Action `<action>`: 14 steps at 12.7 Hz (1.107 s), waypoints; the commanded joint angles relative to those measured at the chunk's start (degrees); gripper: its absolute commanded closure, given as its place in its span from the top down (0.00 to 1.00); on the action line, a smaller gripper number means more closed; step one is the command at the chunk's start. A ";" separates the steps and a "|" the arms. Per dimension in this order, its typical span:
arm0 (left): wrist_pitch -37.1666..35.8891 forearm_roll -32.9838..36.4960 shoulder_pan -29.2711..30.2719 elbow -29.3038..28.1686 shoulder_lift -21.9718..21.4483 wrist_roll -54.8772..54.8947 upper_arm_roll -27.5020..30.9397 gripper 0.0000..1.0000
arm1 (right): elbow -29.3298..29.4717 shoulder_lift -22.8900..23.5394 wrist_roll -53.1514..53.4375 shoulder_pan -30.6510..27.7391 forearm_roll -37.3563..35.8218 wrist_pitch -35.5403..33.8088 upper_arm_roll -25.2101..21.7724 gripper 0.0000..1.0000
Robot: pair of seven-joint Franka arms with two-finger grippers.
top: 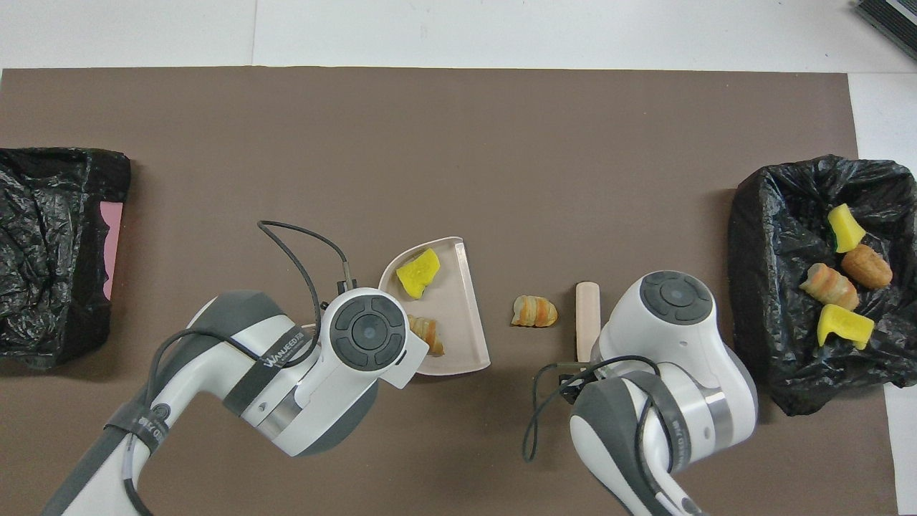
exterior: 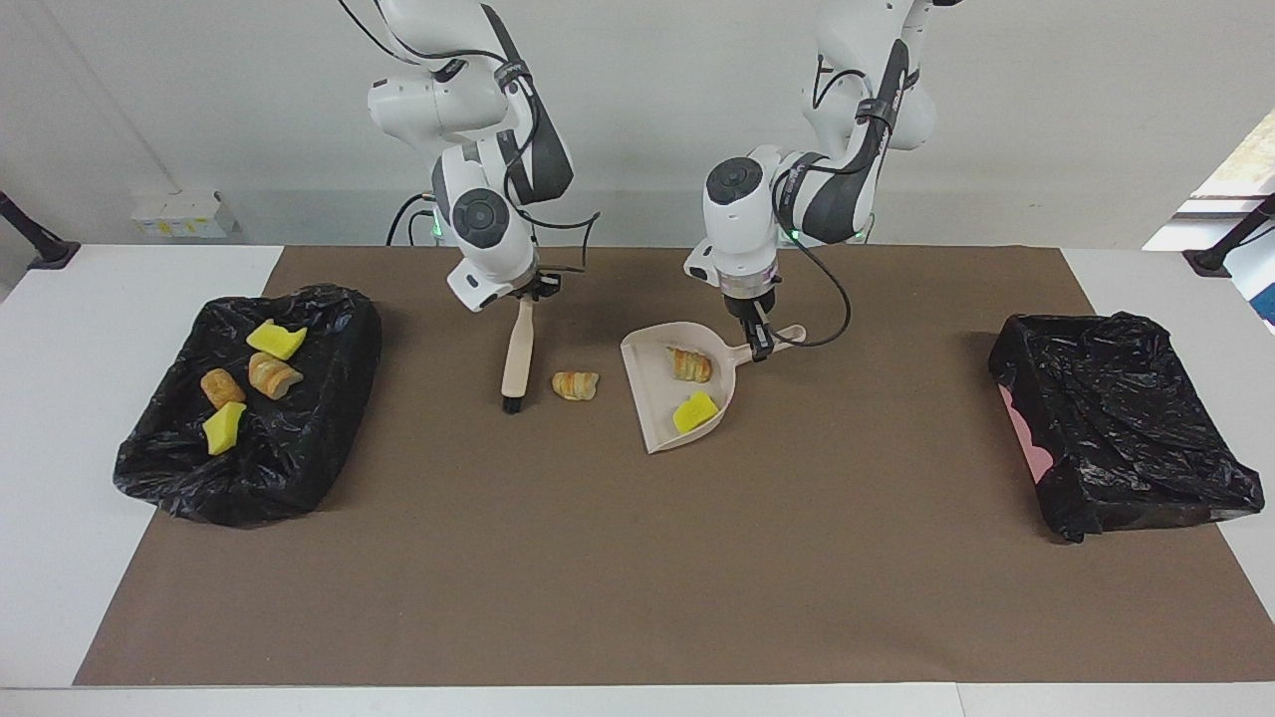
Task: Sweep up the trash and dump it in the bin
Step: 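Sweep the last bread chunk toward the dustpan with the right gripper's brush, then push the bread chunk into the dustpan with the right gripper's brush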
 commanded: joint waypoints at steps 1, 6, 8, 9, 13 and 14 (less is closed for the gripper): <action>-0.89 1.78 -0.80 -2.34 -2.05 -0.92 0.60 0.00 | 4.41 5.17 0.12 4.33 0.45 1.69 0.51 0.00; 0.95 1.78 -0.10 -4.36 -2.67 -0.83 0.51 0.00 | 13.14 10.38 -10.94 8.12 12.03 2.30 0.77 0.00; 3.14 1.78 0.34 -5.33 -2.93 -0.83 0.51 0.00 | 13.50 10.83 -13.86 8.04 15.65 3.01 0.68 0.00; 4.11 1.78 0.60 -5.59 -2.93 -0.48 0.51 0.00 | 13.50 10.74 -15.00 7.60 14.70 1.96 0.60 0.00; 4.30 1.78 4.90 -4.54 -2.05 6.98 0.60 0.00 | 14.64 7.76 -14.75 5.59 8.29 -5.33 -0.02 0.00; 4.29 1.78 5.17 -4.54 -2.66 7.17 0.77 0.00 | 14.73 6.88 -13.87 5.49 6.96 -7.17 -0.02 0.00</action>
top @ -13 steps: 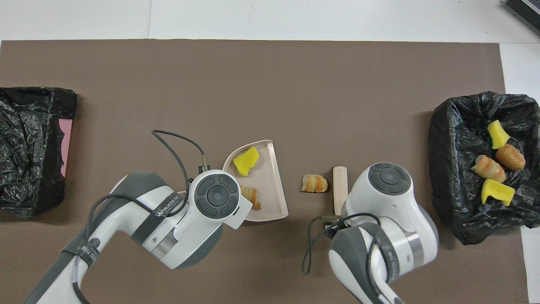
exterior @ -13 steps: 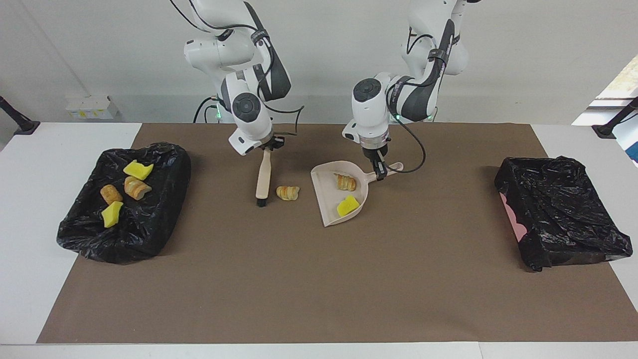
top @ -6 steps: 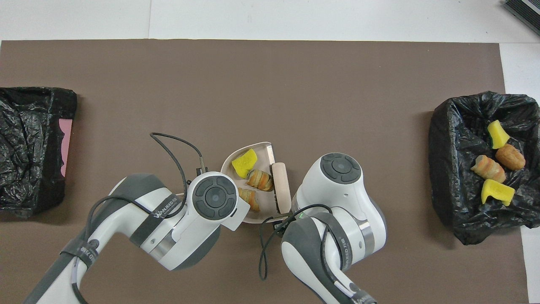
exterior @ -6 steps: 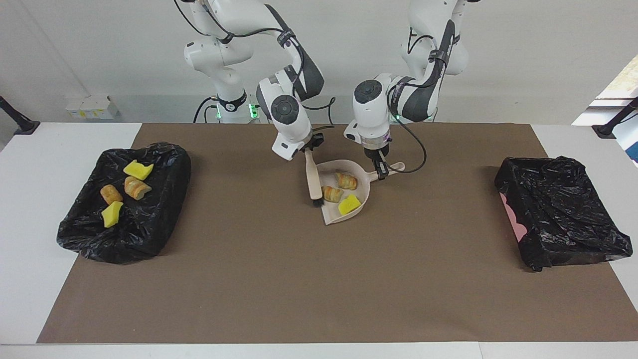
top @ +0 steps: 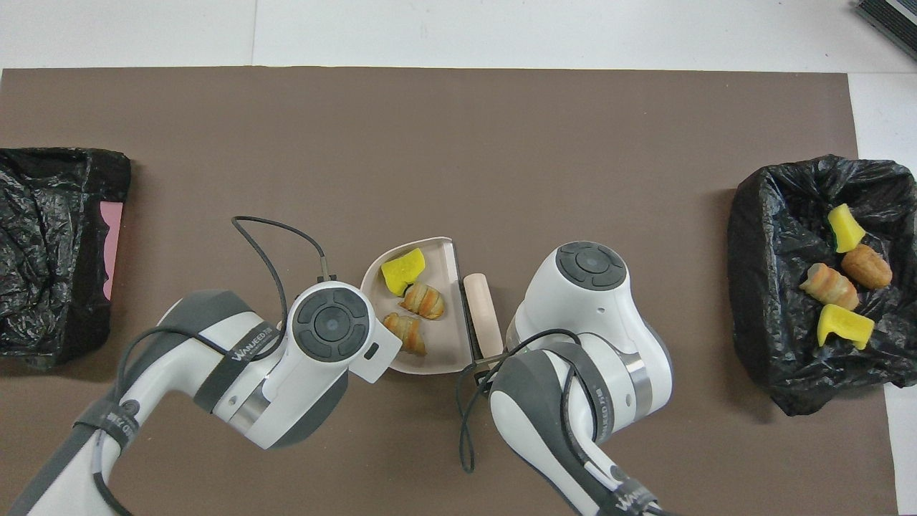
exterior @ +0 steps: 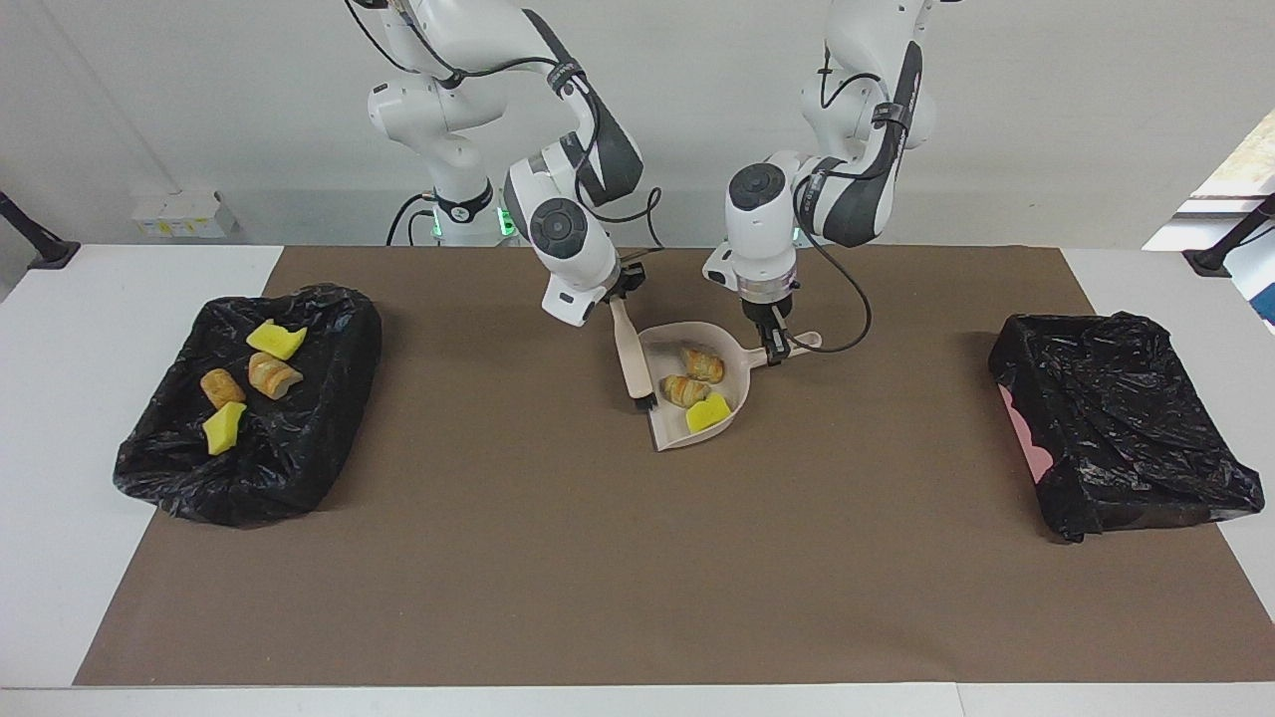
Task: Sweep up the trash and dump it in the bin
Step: 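Push the bread chunk into the dustpan with the right gripper's brush, then carry the loaded dustpan with the left gripper over the nearby trash bag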
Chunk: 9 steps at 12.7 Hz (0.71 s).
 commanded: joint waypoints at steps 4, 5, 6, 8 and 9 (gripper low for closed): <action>0.38 1.63 8.01 -1.48 -5.58 9.81 0.19 0.00 | -0.51 -4.43 13.18 3.52 -6.41 -3.79 0.95 0.00; 0.30 1.63 9.95 -1.48 -7.16 12.53 0.19 0.00 | -0.52 -4.26 17.91 5.63 -6.41 -3.44 1.04 0.00; 0.12 1.63 12.84 -1.40 -8.66 16.12 0.19 0.00 | -0.52 -3.73 22.40 8.52 -5.80 -2.82 1.04 0.00; -1.54 1.54 18.99 -1.22 -11.30 23.25 0.27 0.00 | -0.78 -2.85 26.82 13.70 -5.18 0.16 1.04 0.00; -2.07 1.36 21.37 -1.13 -12.27 25.02 0.36 0.00 | -0.78 -2.07 29.45 15.30 -4.14 1.82 1.04 0.00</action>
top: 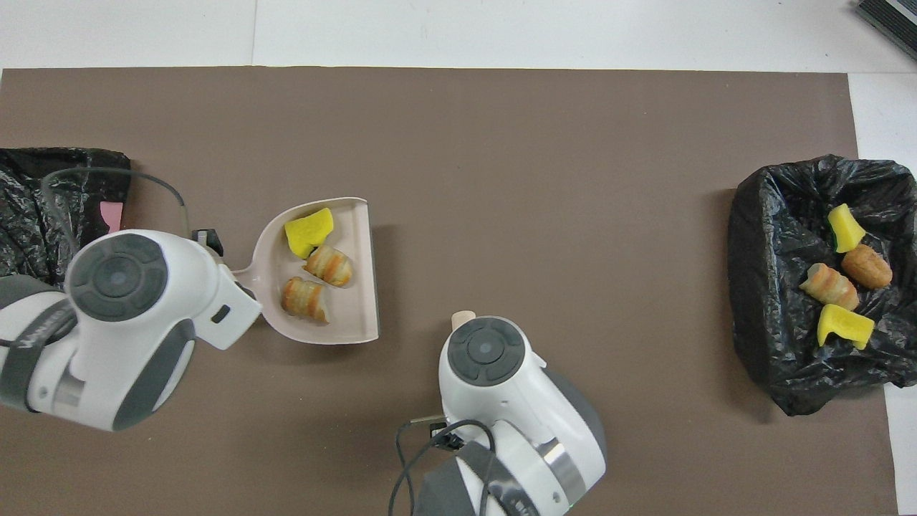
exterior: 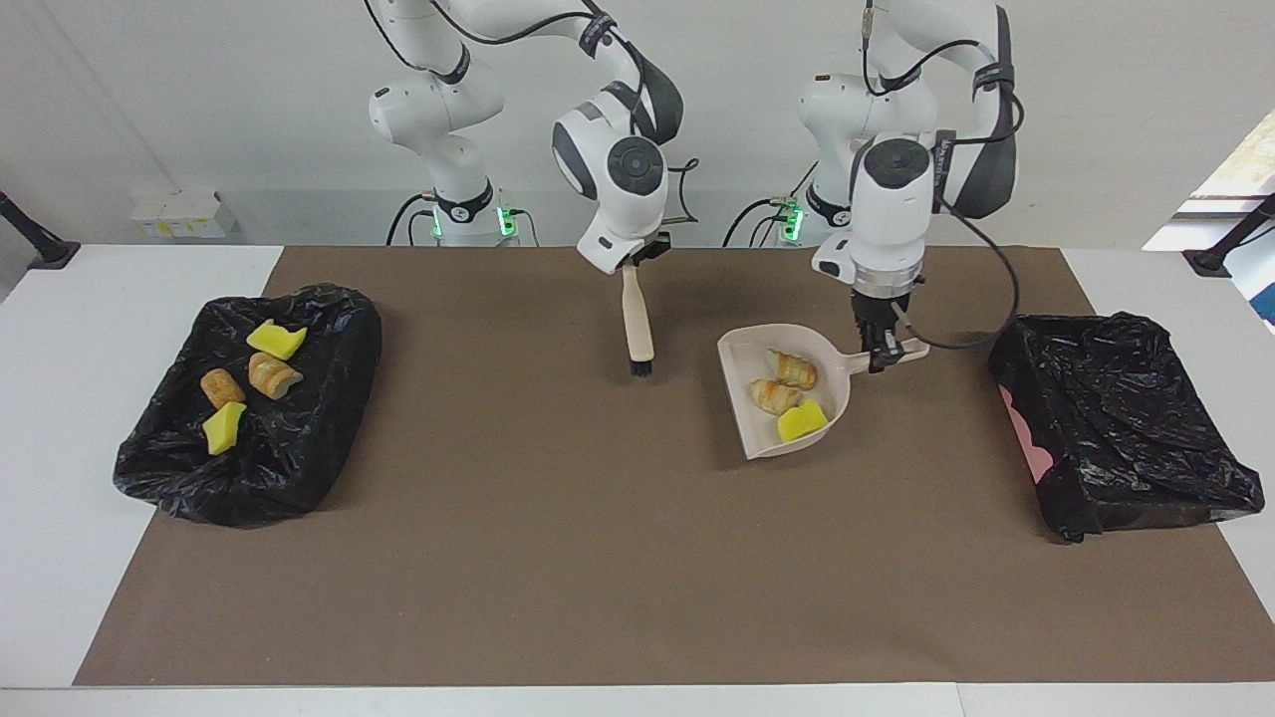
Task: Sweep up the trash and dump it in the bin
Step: 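Carry the loaded dustpan with the left gripper over the nearby trash bag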
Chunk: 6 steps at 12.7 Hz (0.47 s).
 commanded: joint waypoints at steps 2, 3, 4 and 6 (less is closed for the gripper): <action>-1.34 0.02 9.62 -0.63 -4.86 7.96 -0.32 0.00 | -1.50 1.80 5.68 5.63 1.03 6.88 0.05 0.00; -1.78 -1.03 12.16 0.33 -4.87 10.51 -0.23 0.00 | -2.20 2.15 5.68 5.82 1.03 8.20 0.05 0.00; -1.87 -1.56 15.24 1.21 -4.78 11.84 -0.23 0.00 | -2.64 2.68 5.33 5.82 1.03 8.65 0.05 0.00; -1.08 -1.83 20.34 2.53 -4.69 13.95 -0.23 0.00 | -2.82 3.56 5.59 5.82 1.12 9.35 0.05 0.00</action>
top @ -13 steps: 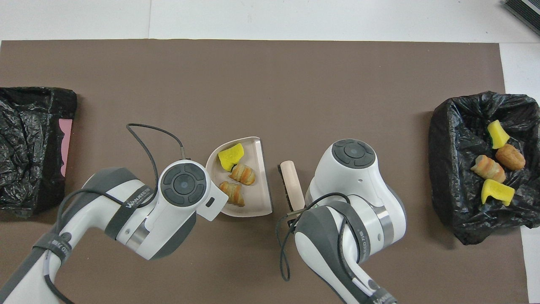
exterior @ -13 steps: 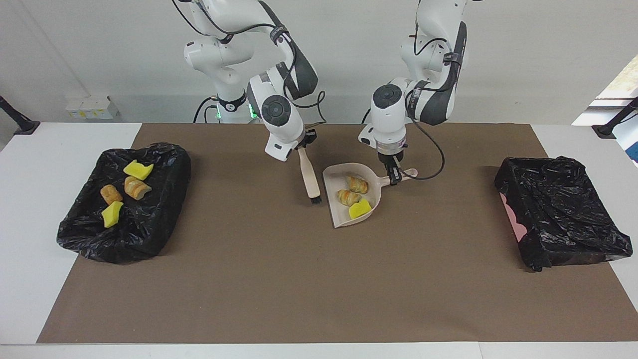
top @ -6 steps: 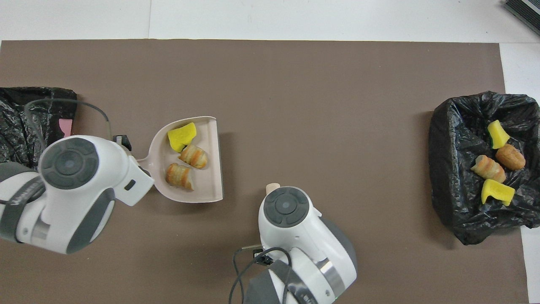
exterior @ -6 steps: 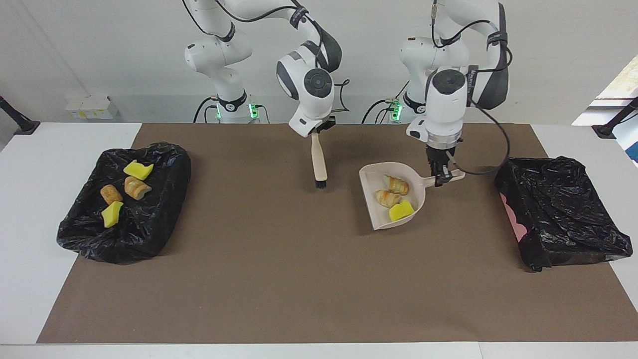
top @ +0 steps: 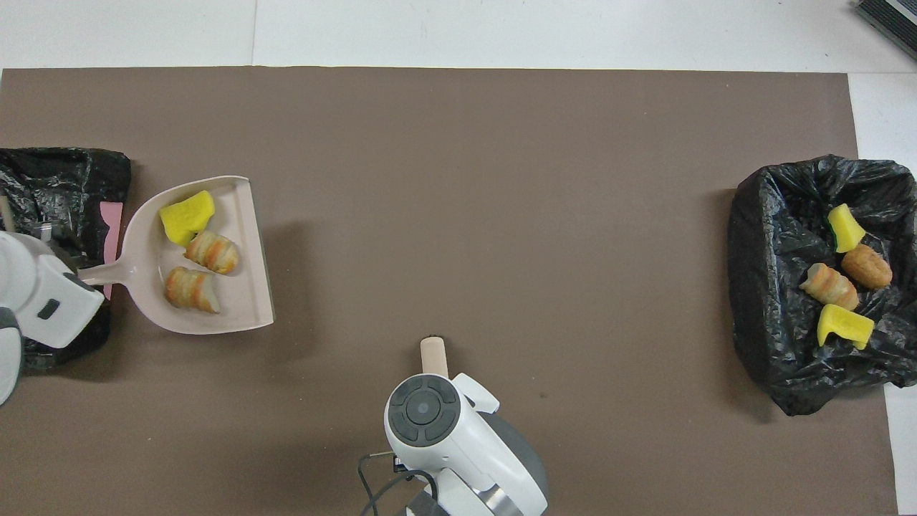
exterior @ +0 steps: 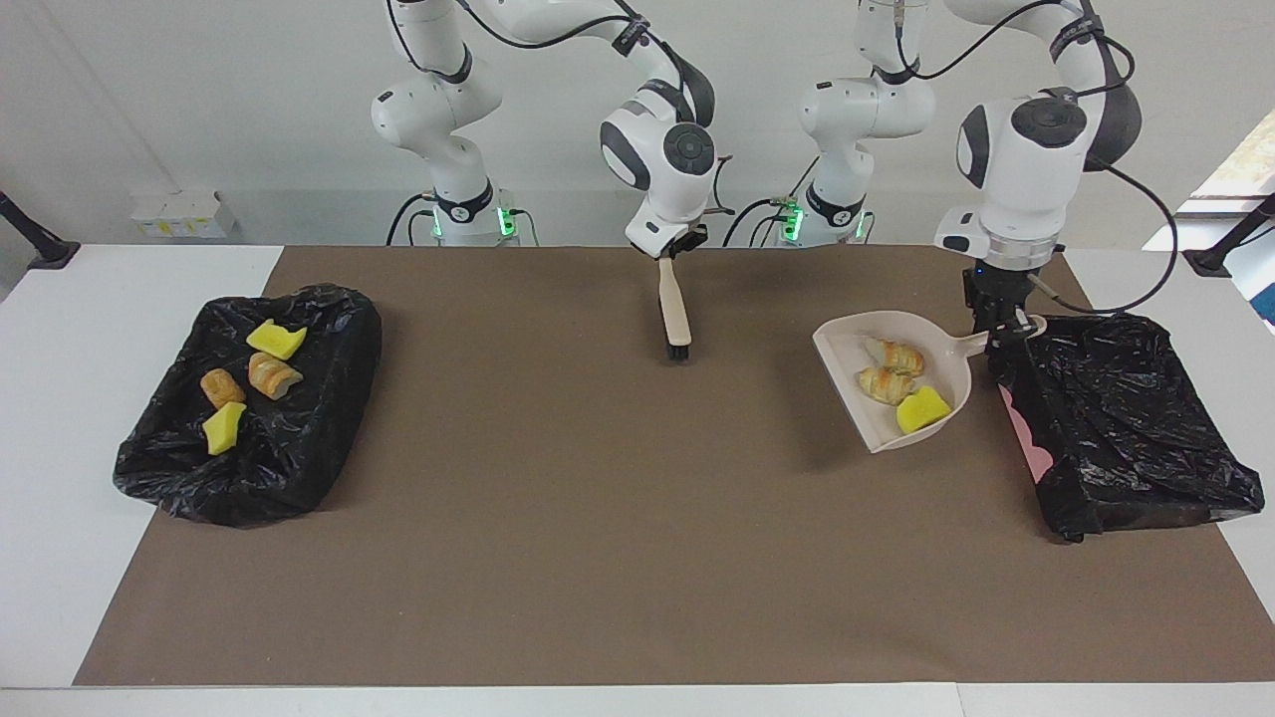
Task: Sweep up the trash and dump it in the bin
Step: 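Carry the loaded dustpan with the left gripper over the nearby trash bag, then tip the dustpan into the bag with the left gripper while the right gripper withdraws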
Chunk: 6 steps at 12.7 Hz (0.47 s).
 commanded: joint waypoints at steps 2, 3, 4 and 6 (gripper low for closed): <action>-0.04 -3.18 9.14 3.32 0.14 2.98 -0.49 0.00 | -0.19 0.42 0.32 -0.72 0.86 0.76 0.14 0.99; 0.14 -3.27 11.69 4.72 1.09 4.11 -0.40 0.00 | 0.69 0.68 0.41 -0.73 0.86 0.93 0.05 1.00; -0.64 -3.27 13.98 7.78 2.84 6.38 -0.40 0.00 | 1.65 0.68 0.41 -1.16 0.77 0.85 -0.04 1.00; -0.57 -3.19 18.20 11.58 4.88 9.65 -0.40 0.00 | 3.41 -0.45 -0.20 -4.48 -0.01 0.58 -0.39 1.00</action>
